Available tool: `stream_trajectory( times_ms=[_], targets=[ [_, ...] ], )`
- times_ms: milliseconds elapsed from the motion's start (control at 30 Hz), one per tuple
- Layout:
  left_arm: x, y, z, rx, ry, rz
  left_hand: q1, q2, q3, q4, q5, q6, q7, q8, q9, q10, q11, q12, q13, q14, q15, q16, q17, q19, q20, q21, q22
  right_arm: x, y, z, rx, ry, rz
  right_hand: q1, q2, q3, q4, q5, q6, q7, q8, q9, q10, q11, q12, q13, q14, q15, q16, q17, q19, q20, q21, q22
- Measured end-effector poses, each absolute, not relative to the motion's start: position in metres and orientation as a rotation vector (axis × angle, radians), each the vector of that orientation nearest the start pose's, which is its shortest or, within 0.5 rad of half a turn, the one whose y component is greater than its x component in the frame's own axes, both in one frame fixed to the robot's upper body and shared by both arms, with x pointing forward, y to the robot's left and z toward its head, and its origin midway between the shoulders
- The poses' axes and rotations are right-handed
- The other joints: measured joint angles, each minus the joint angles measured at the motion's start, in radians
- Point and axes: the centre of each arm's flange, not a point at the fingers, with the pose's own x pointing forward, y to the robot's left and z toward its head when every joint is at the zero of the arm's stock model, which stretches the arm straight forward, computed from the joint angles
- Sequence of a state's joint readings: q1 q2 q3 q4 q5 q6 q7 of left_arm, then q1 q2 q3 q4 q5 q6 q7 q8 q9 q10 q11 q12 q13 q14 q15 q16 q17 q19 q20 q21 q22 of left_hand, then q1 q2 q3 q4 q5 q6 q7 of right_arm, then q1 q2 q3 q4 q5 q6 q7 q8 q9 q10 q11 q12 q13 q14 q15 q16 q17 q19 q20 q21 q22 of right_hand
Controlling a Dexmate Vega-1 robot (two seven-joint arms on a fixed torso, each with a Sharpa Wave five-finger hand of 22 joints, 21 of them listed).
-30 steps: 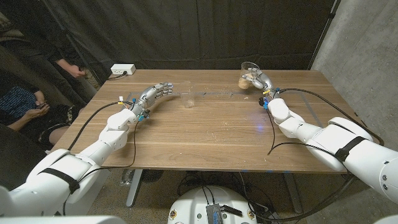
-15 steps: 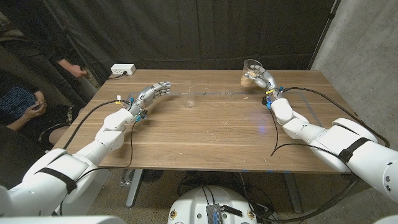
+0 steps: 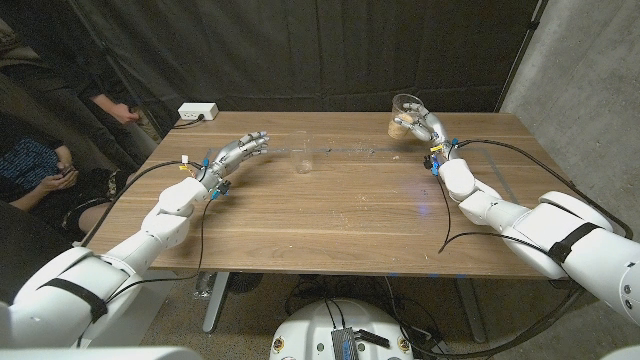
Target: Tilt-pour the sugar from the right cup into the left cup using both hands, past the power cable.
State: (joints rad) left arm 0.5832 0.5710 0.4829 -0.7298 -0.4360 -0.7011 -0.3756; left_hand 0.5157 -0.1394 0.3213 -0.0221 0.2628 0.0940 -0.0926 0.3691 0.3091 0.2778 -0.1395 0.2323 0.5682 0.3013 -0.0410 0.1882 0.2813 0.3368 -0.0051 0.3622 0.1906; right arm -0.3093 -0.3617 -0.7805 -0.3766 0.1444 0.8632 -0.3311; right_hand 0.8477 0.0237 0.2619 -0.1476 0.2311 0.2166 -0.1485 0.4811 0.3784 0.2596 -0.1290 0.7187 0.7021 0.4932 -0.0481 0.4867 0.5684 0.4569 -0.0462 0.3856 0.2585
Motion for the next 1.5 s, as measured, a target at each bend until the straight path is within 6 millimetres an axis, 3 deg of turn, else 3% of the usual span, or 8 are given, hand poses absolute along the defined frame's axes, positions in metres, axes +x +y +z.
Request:
stream_trajectory(
  times_ms=[333, 700, 900, 1167, 1500],
  targets=[
    [0.669, 0.372, -0.025, 0.527, -0.666, -0.297, 0.009, -0.020, -0.020, -0.011, 0.012, -0.064, 0.000, -0.020, 0.009, -0.043, 0.007, -0.008, 0.000, -0.045, 0.001, -0.003, 0.003, -0.014, -0.004, -0.015, 0.000, 0.696, -0.295, 0.031, -0.559, -0.892, -0.059, -0.003, 0.004, -0.003, 0.003, 0.000, 0.000, 0.000, 0.001, 0.000, 0.000, 0.000, 0.002, 0.005, 0.009, 0.001, -0.008, 0.000, 0.000, 0.000, 0.000, 0.001],
    [0.670, 0.370, -0.024, 0.631, -0.669, -0.292, 0.031, -0.047, -0.068, -0.051, 0.027, -0.159, -0.012, -0.044, 0.021, -0.114, -0.004, -0.016, 0.004, -0.100, 0.004, -0.003, 0.002, -0.038, -0.002, -0.034, 0.000, 0.690, -0.297, 0.036, -0.575, -0.928, -0.055, 0.002, 0.009, -0.003, 0.003, -0.003, 0.010, 0.000, 0.011, 0.005, 0.006, -0.006, 0.008, 0.013, 0.014, -0.004, -0.008, 0.004, 0.000, 0.000, 0.008, 0.001],
    [0.670, 0.367, -0.023, 0.675, -0.669, -0.291, 0.035, -0.051, -0.098, -0.068, 0.027, -0.208, -0.021, -0.052, 0.029, -0.146, 0.003, -0.023, 0.005, -0.127, 0.001, -0.003, 0.002, -0.054, -0.007, -0.046, 0.000, 0.689, -0.297, 0.038, -0.580, -0.939, -0.052, 0.002, 0.009, -0.007, 0.007, -0.003, 0.010, 0.000, 0.016, 0.009, 0.009, -0.002, 0.014, 0.014, 0.019, 0.001, -0.011, 0.004, 0.000, 0.000, 0.008, 0.001],
    [0.672, 0.364, -0.023, 0.732, -0.667, -0.297, 0.035, -0.051, -0.157, -0.082, 0.027, -0.261, 0.007, -0.070, 0.042, -0.193, 0.014, -0.023, 0.009, -0.166, 0.003, -0.002, 0.005, -0.078, 0.003, -0.063, 0.000, 0.687, -0.298, 0.041, -0.588, -0.950, -0.048, 0.002, 0.009, -0.007, 0.007, -0.003, 0.010, 0.000, 0.016, 0.009, 0.013, -0.006, 0.018, 0.021, 0.020, 0.001, -0.015, 0.009, 0.000, 0.000, 0.008, 0.004],
    [0.676, 0.357, -0.023, 0.766, -0.664, -0.305, 0.027, -0.059, -0.193, -0.088, 0.027, -0.264, 0.011, -0.070, 0.051, -0.211, 0.014, -0.023, 0.014, -0.182, 0.007, -0.002, 0.009, -0.093, -0.011, -0.074, 0.003, 0.686, -0.301, 0.044, -0.598, -0.957, -0.048, 0.002, 0.008, -0.015, 0.004, -0.003, 0.010, 0.000, 0.016, 0.009, 0.013, -0.006, 0.021, 0.023, 0.024, -0.003, -0.016, 0.009, 0.000, 0.000, 0.009, 0.004]
  ],
)
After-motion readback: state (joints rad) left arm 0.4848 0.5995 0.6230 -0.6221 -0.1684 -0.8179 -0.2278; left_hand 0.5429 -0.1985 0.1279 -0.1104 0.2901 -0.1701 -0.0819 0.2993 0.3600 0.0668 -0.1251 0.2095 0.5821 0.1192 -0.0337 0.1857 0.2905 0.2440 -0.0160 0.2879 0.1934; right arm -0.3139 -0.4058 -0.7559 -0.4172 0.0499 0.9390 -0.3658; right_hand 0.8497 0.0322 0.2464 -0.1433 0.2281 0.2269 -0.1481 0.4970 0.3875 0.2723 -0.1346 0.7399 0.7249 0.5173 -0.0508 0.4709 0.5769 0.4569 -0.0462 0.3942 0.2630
